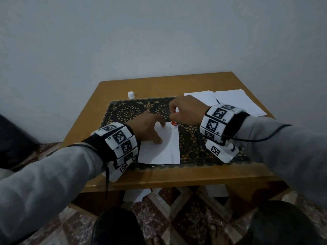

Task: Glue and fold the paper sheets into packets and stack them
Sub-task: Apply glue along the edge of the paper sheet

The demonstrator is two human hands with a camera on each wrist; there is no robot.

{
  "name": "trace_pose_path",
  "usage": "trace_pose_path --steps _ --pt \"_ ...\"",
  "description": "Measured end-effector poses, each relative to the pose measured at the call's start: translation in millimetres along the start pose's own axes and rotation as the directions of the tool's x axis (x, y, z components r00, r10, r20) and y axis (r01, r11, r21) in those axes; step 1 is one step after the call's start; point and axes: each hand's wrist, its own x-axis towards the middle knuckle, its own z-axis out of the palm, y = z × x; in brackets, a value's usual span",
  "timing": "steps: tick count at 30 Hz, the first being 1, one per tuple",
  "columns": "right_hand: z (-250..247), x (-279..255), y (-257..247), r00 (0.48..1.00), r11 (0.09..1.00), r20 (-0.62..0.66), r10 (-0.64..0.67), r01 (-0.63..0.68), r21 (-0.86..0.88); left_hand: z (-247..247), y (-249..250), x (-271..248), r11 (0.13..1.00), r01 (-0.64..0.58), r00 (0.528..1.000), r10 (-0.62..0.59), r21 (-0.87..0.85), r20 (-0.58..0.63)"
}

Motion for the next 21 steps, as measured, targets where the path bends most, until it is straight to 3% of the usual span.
trace_pose_path --steps 11,18,21 --pt "5.3 -47.1 -25.5 0.981 0.991 0.145 -0.131 0.127 0.039 -2.9 -8.1 16.3 0.998 -0.040 0.997 0.038 0.046 0.060" --pt "5.3 -68.1 -31.1 0.966 0.983 0.200 -0.166 0.148 0.106 -7.6 0.9 27.0 0.987 -0.160 0.984 0.160 0.008 -0.081" --pt "5.2 -67.1 -30.1 0.958 0.980 0.223 -0.178 0.153 0.127 -11.0 4.0 27.7 0.962 -0.273 0.956 0.272 0.003 -0.107"
